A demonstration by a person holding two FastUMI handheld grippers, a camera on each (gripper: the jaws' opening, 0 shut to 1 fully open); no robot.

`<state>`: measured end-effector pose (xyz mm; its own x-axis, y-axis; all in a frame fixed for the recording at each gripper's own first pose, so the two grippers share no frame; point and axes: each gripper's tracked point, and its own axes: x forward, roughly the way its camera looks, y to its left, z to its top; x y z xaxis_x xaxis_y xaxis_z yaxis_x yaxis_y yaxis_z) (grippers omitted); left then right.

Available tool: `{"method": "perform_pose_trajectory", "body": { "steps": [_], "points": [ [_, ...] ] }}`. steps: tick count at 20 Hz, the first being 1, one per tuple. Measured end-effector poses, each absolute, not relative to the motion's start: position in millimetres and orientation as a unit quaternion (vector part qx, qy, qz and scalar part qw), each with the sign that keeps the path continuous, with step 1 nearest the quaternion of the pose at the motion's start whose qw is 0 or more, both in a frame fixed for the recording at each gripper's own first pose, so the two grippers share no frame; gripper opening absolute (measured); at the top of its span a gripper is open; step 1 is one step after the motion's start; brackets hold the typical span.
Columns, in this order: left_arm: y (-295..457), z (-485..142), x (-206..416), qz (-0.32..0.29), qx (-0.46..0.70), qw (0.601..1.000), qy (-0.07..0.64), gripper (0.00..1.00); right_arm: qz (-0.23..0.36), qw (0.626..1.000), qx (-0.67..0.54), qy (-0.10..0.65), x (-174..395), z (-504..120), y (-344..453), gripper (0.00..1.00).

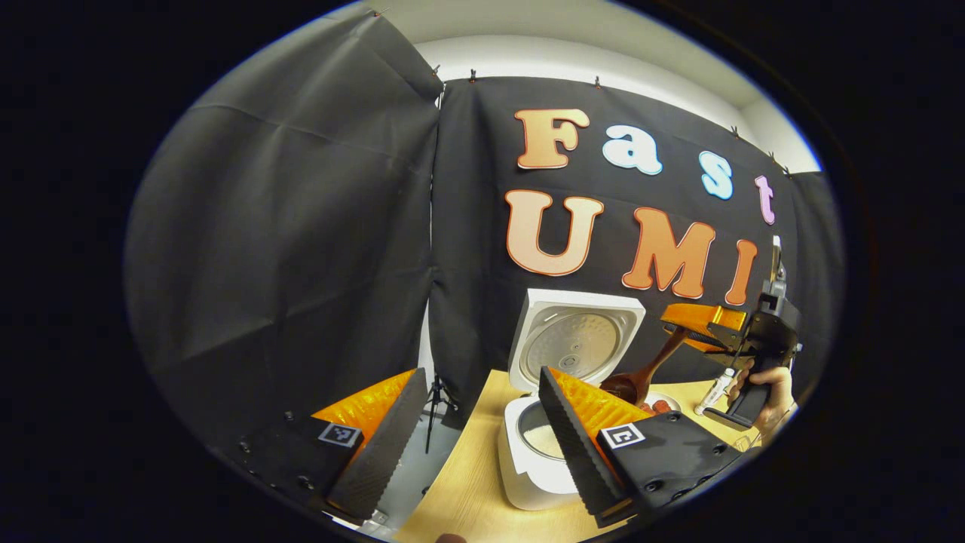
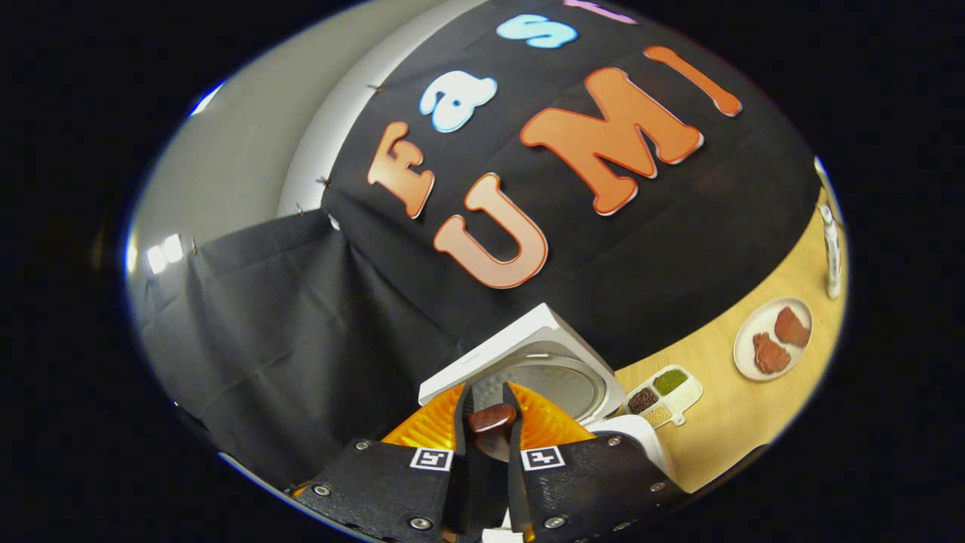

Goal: Close the left gripper, press the button to open the rice cooker; take a wooden spoon from the chopstick holder with the right hand, scoop a spoonful of rice and pour it into the rice cooker, then put the wooden spoon back into the chopstick holder.

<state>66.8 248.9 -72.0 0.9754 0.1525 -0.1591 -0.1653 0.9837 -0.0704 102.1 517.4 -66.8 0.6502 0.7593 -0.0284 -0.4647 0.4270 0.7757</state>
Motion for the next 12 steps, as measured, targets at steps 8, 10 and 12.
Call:
{"method": "perform_pose_trajectory", "body": {
  "steps": [8,10,12],
  "points": [
    [226,-63,87,0.061,-0.03,0.995,0.073,1.0,0.274,0.767,0.553,0.177,140,-74,385,0.18],
    [217,-60,92,0.058,-0.03,0.995,0.07,1.0,0.253,0.769,0.564,0.163,146,-73,348,0.19],
    [206,-57,97,0.053,-0.031,0.996,0.067,1.0,0.236,0.77,0.573,0.153,148,-73,313,0.19]
  ]
}}
